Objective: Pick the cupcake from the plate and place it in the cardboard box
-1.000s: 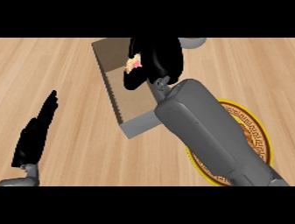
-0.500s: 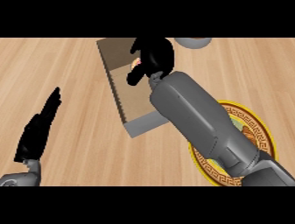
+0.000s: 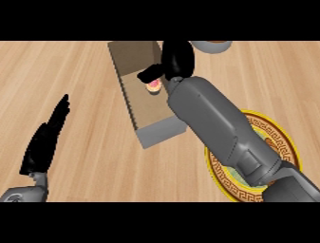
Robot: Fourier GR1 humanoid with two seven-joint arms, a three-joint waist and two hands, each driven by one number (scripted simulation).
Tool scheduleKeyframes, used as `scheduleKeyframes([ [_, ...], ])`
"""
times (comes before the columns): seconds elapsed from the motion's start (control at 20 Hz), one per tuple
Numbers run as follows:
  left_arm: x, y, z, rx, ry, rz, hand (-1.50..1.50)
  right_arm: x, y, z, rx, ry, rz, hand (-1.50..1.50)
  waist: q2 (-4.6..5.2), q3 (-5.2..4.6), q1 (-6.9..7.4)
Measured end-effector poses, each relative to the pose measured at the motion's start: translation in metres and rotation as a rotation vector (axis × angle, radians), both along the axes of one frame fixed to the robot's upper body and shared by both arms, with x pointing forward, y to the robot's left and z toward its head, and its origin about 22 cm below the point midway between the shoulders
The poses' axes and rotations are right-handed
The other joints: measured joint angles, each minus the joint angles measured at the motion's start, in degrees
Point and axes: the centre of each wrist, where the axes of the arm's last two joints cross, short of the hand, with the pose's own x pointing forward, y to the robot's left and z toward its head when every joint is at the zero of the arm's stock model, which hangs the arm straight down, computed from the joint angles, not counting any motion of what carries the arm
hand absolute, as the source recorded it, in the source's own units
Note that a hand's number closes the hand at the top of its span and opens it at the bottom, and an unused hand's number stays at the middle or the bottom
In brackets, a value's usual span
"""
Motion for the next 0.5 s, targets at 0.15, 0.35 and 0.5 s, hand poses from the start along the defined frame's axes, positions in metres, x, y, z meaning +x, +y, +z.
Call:
scheduleKeyframes([
  [0.15, 0.001, 0.003, 0.0, -0.002, 0.002, 0.013, 0.0, 0.003, -0.002, 0.007, 0.118, -0.079, -0.05, -1.5, -0.01, 0.03, -0.65],
  [0.35, -0.003, 0.008, 0.0, -0.007, 0.008, 0.027, 0.0, 0.005, -0.011, 0.012, 0.287, -0.162, -0.096, -1.5, -0.03, 0.08, -1.38],
  [0.5, -0.01, 0.012, -0.004, -0.007, 0.013, 0.043, 0.0, 0.007, -0.026, 0.015, 0.396, -0.215, -0.134, -1.5, -0.2, 0.08, -2.19],
])
